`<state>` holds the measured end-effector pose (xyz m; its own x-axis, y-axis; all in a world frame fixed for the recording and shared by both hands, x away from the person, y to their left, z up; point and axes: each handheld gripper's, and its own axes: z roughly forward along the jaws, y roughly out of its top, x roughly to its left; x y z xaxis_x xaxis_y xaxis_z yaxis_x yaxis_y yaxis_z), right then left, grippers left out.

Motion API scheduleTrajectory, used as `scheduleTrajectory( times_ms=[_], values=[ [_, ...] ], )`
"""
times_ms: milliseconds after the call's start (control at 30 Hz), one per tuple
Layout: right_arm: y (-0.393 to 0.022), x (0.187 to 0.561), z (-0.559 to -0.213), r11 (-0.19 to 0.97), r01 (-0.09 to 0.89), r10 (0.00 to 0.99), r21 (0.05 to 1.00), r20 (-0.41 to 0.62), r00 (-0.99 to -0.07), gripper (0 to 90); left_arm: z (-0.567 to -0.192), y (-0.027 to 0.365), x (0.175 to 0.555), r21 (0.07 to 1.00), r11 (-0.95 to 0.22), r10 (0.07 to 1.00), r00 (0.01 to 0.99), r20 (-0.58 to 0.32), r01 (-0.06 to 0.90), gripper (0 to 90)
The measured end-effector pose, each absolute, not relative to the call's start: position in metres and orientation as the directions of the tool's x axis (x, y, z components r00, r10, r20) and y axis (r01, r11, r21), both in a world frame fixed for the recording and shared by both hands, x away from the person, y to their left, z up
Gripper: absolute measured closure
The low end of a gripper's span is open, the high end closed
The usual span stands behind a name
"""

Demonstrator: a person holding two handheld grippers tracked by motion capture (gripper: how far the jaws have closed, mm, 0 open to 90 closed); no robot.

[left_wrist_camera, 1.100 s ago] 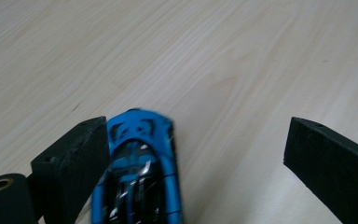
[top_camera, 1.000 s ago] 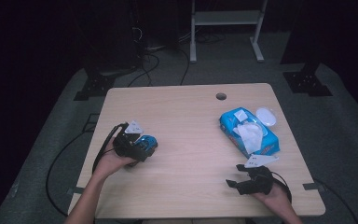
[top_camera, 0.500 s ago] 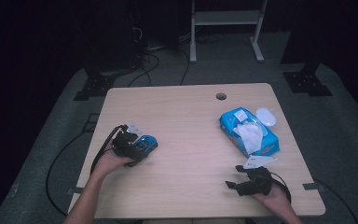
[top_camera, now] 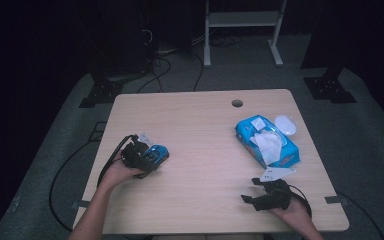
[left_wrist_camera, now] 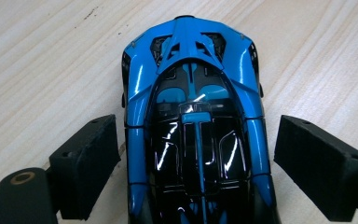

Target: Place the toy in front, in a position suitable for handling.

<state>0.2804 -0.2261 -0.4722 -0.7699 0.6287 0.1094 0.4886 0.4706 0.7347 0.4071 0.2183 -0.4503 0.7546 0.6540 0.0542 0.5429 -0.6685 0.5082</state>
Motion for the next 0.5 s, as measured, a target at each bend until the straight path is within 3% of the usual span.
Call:
scheduleTrajectory(
  times_ms=[267, 500],
  values=[
    [-0.2258, 0.2799, -0.4723, 0.473, 0.490, 0.628, 0.732, 0.110, -0.770, 22.8, -0.4555, 0.2198, 0.4091, 0.488, -0.678, 0.645, 0.763, 0.034, 0.550, 21.5],
    [-0.2257, 0.2803, -0.4731, 0.475, 0.490, 0.627, 0.731, 0.110, -0.772, 22.8, -0.4553, 0.2194, 0.4100, 0.488, -0.674, 0.649, 0.760, 0.032, 0.554, 22.3]
  ],
)
